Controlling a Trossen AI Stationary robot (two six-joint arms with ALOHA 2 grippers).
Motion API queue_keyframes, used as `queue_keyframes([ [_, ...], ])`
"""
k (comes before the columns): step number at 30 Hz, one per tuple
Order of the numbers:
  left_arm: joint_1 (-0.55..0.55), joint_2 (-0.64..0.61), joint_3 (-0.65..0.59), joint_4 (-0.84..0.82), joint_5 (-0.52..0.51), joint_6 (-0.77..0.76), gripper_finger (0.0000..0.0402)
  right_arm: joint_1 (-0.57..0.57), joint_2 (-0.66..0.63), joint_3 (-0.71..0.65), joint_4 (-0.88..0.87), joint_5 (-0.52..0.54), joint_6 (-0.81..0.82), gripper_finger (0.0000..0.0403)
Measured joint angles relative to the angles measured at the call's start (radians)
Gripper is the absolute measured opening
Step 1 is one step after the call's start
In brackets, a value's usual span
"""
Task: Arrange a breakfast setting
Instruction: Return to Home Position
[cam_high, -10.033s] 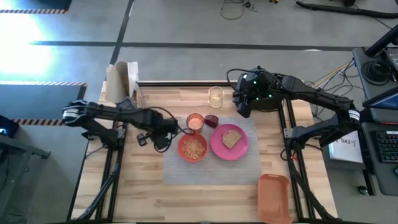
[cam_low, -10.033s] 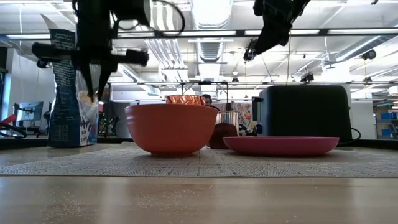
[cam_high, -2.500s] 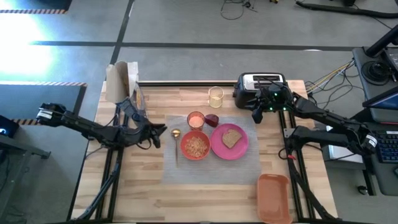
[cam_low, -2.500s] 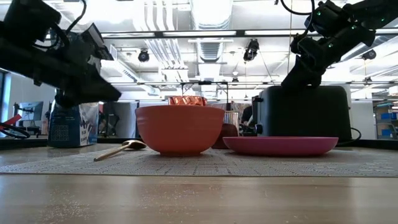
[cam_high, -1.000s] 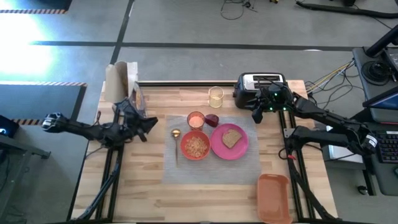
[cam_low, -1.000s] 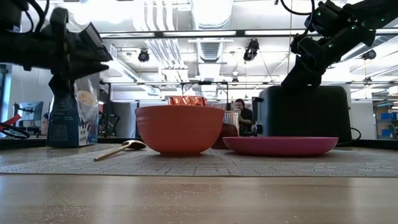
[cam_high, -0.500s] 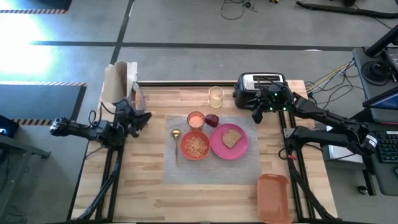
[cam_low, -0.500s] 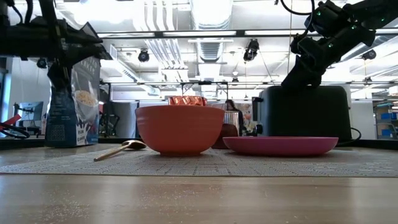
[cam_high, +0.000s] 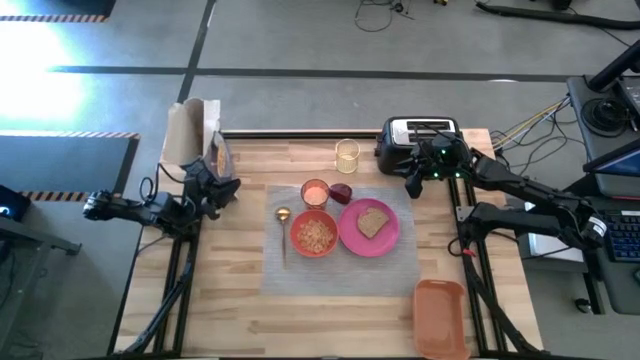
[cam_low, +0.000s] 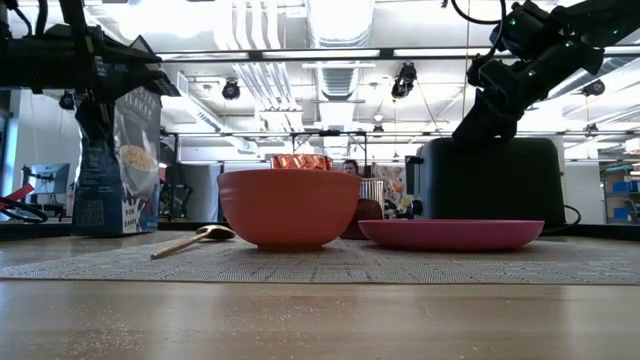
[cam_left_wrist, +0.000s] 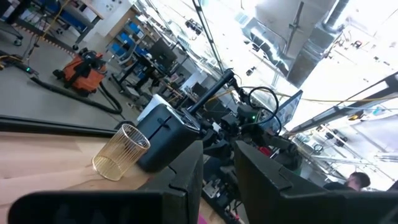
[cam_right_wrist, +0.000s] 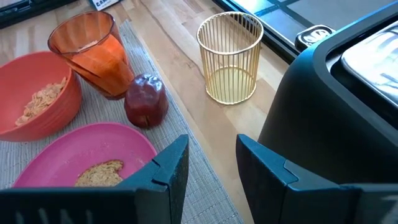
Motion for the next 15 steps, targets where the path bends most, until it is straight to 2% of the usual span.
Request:
queue_keyframes([
  [15,0.0,0.011,0.0,0.0,0.0,0.0,0.0075,0.0,0.0,0.0,0.0,0.0,0.0,0.0123],
])
